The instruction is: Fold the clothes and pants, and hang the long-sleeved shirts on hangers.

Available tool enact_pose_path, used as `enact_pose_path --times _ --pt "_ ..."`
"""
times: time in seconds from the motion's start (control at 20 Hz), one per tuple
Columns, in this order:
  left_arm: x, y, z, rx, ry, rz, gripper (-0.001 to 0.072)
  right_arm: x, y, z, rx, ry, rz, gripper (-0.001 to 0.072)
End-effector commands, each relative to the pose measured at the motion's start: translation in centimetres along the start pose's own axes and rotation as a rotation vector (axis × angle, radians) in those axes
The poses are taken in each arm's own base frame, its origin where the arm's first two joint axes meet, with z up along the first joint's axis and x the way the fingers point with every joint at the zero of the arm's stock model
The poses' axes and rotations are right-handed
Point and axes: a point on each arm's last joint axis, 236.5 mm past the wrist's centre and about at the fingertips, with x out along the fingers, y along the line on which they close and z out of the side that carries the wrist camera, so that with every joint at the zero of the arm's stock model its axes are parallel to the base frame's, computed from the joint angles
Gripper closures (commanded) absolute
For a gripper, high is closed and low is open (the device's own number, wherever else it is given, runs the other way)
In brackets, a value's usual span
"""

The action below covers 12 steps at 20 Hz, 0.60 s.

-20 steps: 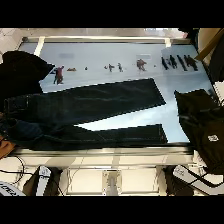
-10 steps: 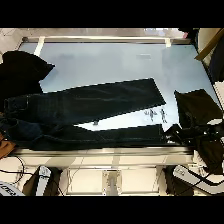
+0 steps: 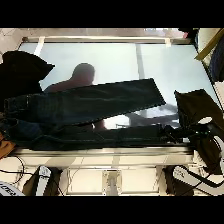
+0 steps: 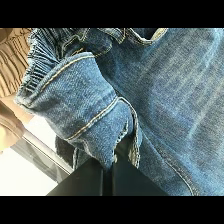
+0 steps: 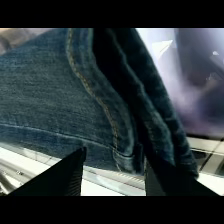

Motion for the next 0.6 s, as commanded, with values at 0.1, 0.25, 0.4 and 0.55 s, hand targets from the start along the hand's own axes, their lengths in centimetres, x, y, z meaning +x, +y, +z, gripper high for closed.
enact_pose_path --times 0.1,0.25,0.4,0.55 --pt "0.0 0.0 0.0 0.001 -0.001 0.0 0.0675 0.8 2.6 -0.5 -0.006 0.053 0.13 0.0337" --pt "0.0 0.0 0.0 0.001 -0.001 0.0 0.0675 0.8 3.4 1.1 -0.022 -0.017 0.163 0.0503" --pt "0.0 0.0 0.0 0.001 -0.001 0.0 0.0675 0.7 3.2 1.6 -0.022 -0.037 0.153 0.0682" --pt "0.0 0.4 -0.1 0.009 0.003 0.019 0.0675 -0.9 4.4 2.1 -0.073 -0.053 0.16 0.0684"
